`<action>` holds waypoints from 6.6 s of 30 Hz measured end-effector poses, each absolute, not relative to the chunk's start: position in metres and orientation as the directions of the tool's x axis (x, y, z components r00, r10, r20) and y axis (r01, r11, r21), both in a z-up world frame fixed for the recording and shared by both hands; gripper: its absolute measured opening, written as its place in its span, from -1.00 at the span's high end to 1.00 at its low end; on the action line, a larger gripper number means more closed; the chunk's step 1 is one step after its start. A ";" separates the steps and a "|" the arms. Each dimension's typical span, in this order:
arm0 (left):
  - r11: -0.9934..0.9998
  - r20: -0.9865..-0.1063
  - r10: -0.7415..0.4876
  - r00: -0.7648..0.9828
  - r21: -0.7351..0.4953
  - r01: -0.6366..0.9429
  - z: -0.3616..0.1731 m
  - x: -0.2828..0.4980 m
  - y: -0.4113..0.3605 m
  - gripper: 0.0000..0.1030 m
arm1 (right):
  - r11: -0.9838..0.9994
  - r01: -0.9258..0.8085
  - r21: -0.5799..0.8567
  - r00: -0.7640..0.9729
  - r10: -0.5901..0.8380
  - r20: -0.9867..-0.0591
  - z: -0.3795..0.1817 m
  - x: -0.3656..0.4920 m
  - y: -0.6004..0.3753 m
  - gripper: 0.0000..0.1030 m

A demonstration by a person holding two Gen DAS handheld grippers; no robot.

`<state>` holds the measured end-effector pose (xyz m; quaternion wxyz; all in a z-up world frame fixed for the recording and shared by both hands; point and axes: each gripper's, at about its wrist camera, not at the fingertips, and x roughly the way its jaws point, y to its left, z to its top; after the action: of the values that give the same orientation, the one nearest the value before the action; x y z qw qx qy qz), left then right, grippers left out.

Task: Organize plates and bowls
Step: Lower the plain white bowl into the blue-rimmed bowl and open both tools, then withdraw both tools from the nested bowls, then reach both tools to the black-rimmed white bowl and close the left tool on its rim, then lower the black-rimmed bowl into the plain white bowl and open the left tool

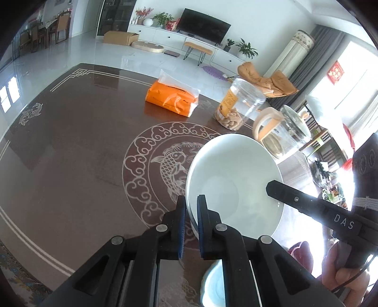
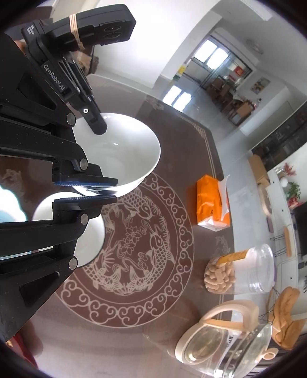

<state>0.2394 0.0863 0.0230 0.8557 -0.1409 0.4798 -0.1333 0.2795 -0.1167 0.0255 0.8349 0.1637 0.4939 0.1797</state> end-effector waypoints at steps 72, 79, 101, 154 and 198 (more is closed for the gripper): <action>0.990 -0.701 -0.060 0.711 -0.134 -0.048 -0.029 0.060 0.072 -0.78 | 0.990 0.139 0.031 0.847 -0.102 -0.522 -0.012 -0.001 -0.197 -0.33; 0.987 -0.722 -0.075 0.688 -0.152 -0.051 -0.035 0.061 0.077 -0.78 | 0.990 0.138 0.023 0.860 -0.108 -0.499 -0.012 -0.002 -0.193 -0.45; 0.983 -0.763 -0.075 0.642 -0.165 -0.081 -0.054 0.059 0.084 -0.78 | 0.991 0.129 0.033 0.854 -0.094 -0.511 -0.016 -0.007 -0.190 -0.45; 0.953 -0.923 -0.295 0.246 -0.302 0.010 -0.106 0.285 0.022 0.70 | 0.910 -0.013 0.415 0.210 0.408 -0.888 -0.103 0.285 -0.170 0.63; 0.952 -0.925 -0.271 0.266 -0.217 0.217 -0.051 0.129 -0.031 0.63 | 0.915 0.026 0.402 0.269 0.381 -0.885 -0.057 0.142 -0.207 0.72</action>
<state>0.1295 -0.0311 -0.0513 0.7954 -0.0234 0.5859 -0.1534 0.1420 -0.2070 -0.0572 0.7780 0.1712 0.5936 0.1142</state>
